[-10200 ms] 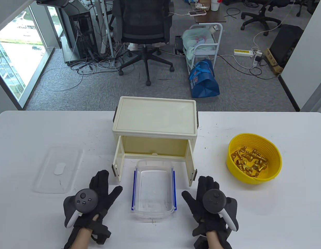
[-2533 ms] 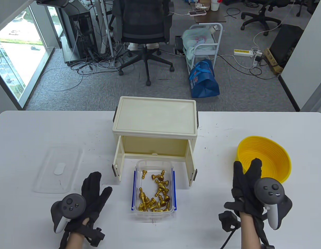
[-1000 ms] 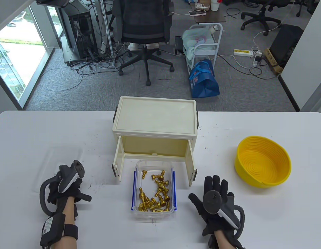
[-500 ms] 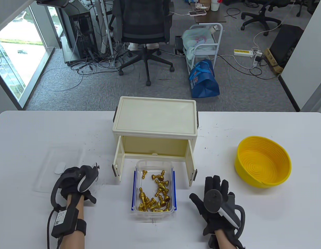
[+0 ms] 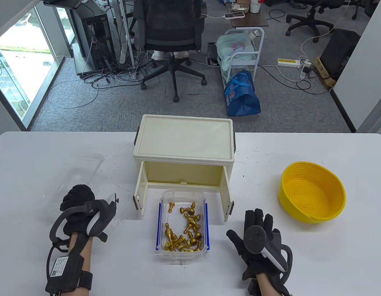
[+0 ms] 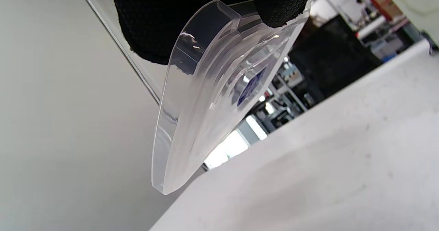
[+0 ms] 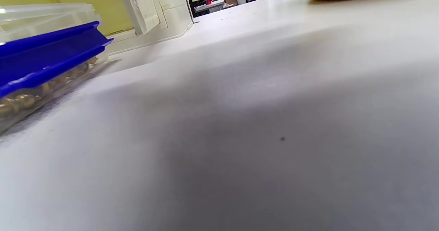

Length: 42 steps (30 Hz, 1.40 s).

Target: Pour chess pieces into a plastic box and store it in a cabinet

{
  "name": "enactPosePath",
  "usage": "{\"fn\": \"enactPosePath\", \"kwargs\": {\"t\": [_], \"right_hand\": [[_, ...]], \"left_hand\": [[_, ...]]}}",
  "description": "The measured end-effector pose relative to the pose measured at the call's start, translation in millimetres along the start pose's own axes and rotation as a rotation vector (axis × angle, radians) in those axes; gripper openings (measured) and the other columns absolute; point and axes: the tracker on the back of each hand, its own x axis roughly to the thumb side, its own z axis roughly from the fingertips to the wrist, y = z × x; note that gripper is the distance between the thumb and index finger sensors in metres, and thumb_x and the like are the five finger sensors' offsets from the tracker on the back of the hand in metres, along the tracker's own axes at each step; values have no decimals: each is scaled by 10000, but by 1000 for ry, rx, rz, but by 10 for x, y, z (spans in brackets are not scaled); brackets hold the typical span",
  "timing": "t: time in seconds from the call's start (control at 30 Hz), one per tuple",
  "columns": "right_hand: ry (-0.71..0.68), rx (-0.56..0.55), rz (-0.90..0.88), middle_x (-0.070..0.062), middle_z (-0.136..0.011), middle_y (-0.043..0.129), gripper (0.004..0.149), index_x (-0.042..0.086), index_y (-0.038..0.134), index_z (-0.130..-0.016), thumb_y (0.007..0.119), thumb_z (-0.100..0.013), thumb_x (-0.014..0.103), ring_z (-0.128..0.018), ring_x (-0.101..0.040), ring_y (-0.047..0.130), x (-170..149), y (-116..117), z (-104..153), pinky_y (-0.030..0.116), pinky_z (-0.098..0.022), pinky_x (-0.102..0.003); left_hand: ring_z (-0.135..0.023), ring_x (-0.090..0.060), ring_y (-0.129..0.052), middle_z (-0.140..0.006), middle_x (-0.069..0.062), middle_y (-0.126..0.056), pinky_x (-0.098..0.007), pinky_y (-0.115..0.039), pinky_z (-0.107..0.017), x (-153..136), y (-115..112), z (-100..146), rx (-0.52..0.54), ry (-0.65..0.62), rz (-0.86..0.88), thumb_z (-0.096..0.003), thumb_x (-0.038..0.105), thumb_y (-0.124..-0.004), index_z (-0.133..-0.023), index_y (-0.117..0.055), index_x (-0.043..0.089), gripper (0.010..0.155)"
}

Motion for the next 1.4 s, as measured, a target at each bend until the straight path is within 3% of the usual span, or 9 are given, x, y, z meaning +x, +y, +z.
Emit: {"fn": "enactPosePath", "kwargs": {"t": [0.1, 0.3, 0.47, 0.7, 0.87, 0.97, 1.2, 1.4], "right_hand": [[-5, -10, 7, -209, -1235, 204, 895, 139, 245, -1175, 603, -556, 678, -1094, -556, 234, 10, -7, 13, 325, -702, -750], [-20, -26, 17, -213, -1234, 208, 894, 135, 246, -1174, 602, -558, 677, -1091, -559, 242, 30, -20, 50, 333, -700, -750], [-21, -28, 11, -211, -1234, 208, 892, 133, 250, -1174, 601, -559, 675, -1091, -559, 243, 29, -24, 53, 333, -700, -749], [-16, -29, -7, -212, -1233, 210, 888, 133, 253, -1174, 601, -560, 673, -1092, -558, 244, 12, -37, 55, 333, -700, -749], [-15, -25, -17, -212, -1233, 209, 890, 132, 250, -1173, 601, -560, 672, -1091, -558, 244, 3, -39, 53, 333, -701, -748], [-13, -24, -21, -213, -1233, 210, 889, 133, 252, -1173, 601, -560, 672, -1091, -558, 245, -2, -41, 53, 332, -700, -749], [-9, -19, -24, -214, -1232, 210, 887, 134, 253, -1173, 602, -560, 671, -1092, -558, 244, -11, -47, 53, 332, -701, -749], [-10, -19, -30, -212, -1233, 210, 889, 133, 254, -1174, 599, -558, 674, -1091, -558, 245, -19, -50, 51, 333, -700, -748]], "left_hand": [[-650, -179, -1007, -853, -79, -938, -328, -917, -490, -172, 326, 68, 87, 26, 118, -658, 370, -675, -1024, -744, 163, 425], [-667, -181, -997, -873, -80, -922, -334, -911, -504, -566, 942, 259, 267, 31, 549, -667, 354, -650, -1043, -719, 165, 426], [-670, -182, -988, -881, -88, -906, -333, -905, -507, -755, 1261, 371, 309, -46, 934, -673, 340, -628, -1054, -694, 153, 429], [-676, -189, -977, -902, -96, -885, -338, -901, -509, -677, 1395, 422, 139, -204, 1415, -682, 318, -601, -1073, -662, 138, 434], [-657, -202, -976, -896, -121, -883, -343, -899, -493, -459, 1256, 449, -177, -329, 1819, -686, 298, -596, -1077, -652, 102, 441], [-650, -209, -975, -892, -135, -880, -348, -898, -486, -333, 1150, 478, -339, -353, 1962, -689, 286, -594, -1078, -646, 79, 443], [-630, -217, -980, -890, -162, -875, -351, -904, -470, -59, 908, 565, -594, -399, 2065, -689, 253, -589, -1093, -616, 20, 467], [-622, -225, -983, -887, -183, -874, -355, -907, -464, 156, 730, 707, -751, -461, 2009, -690, 225, -582, -1108, -595, -28, 489]]}}
